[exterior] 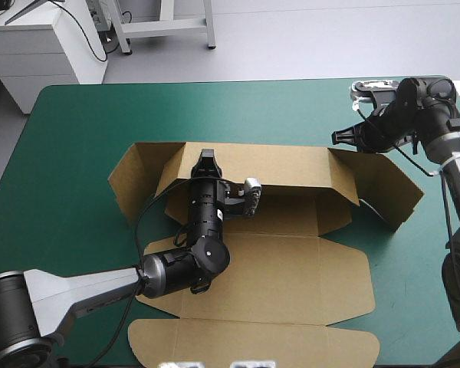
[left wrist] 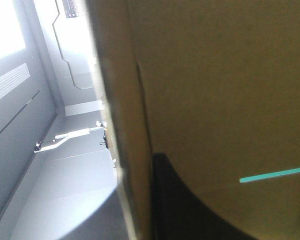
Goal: Fold the box
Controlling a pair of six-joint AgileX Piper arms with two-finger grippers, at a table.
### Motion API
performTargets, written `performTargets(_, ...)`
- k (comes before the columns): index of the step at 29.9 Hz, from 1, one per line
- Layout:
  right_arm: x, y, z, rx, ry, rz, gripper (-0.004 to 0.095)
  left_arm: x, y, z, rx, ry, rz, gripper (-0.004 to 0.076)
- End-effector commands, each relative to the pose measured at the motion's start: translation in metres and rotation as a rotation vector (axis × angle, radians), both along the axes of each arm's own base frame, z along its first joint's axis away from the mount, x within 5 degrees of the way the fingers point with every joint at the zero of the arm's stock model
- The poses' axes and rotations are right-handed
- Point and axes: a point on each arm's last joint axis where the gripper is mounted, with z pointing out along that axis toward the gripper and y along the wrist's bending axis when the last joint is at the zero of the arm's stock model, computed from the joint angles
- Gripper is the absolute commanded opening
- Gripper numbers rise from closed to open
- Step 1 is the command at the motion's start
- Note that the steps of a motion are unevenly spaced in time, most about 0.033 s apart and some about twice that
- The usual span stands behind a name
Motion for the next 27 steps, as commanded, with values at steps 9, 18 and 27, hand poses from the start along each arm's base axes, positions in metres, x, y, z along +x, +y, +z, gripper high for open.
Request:
performTargets(9, -0.015, -0.034, 0.027, 0.33, -0.066, 0.039, -0.002, -0.002, 0.006, 0.016, -0.035, -0.041, 0.033, -0.0008)
performTargets(18, -0.031, -0.048, -0.006, 0.498, -0.02, 0.062, -0.002, -0.002, 0.006, 0.016, -0.035, -0.04, 0.034, -0.0008)
performTargets(27, -0.05, -0.045, -0.03, 0.569, 0.01, 0.063, -0.002, -0.003, 0.008, 0.014, -0.051, -0.012, 0.054, -0.0008)
